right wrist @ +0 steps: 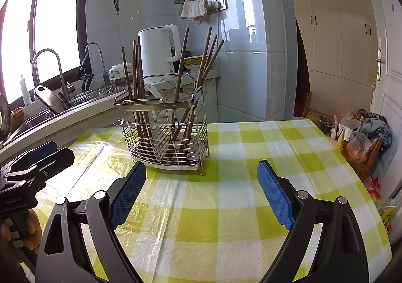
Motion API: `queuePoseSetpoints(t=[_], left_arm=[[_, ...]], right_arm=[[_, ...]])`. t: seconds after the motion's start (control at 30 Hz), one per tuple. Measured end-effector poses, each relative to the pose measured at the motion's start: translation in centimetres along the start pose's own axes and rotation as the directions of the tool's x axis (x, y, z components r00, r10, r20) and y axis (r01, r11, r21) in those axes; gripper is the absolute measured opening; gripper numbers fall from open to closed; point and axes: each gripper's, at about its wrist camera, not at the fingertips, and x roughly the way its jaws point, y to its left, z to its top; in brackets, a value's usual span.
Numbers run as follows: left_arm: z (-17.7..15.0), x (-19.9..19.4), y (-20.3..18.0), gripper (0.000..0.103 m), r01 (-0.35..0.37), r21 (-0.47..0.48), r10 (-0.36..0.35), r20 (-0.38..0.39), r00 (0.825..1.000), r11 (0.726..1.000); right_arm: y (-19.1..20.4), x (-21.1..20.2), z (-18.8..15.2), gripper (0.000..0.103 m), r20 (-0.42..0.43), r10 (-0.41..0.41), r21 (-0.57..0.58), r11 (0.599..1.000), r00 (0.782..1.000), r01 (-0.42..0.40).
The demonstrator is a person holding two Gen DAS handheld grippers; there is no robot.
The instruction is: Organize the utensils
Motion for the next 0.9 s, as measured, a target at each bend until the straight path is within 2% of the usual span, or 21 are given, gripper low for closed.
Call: queuePoseSetpoints(t=[0.7, 0.9], left_arm=[[-0.12, -0.01, -0.19, 0.098, 0.007, 0.011, -0.007, -0.002, 1.0, 1.0], [-0.39, 0.13, -0.39, 0.098, -0.013, 0.025, 0.013, -0.001, 1.0, 1.0]], right_arm=[[-0.03, 0.06, 0.01, 0.084, -0.002, 0.001, -0.003, 1.0, 1.0, -0.001], [-0.02, 0.17, -0.01, 0.084, -0.008, 0.003, -0.004, 1.0, 1.0, -0.003]])
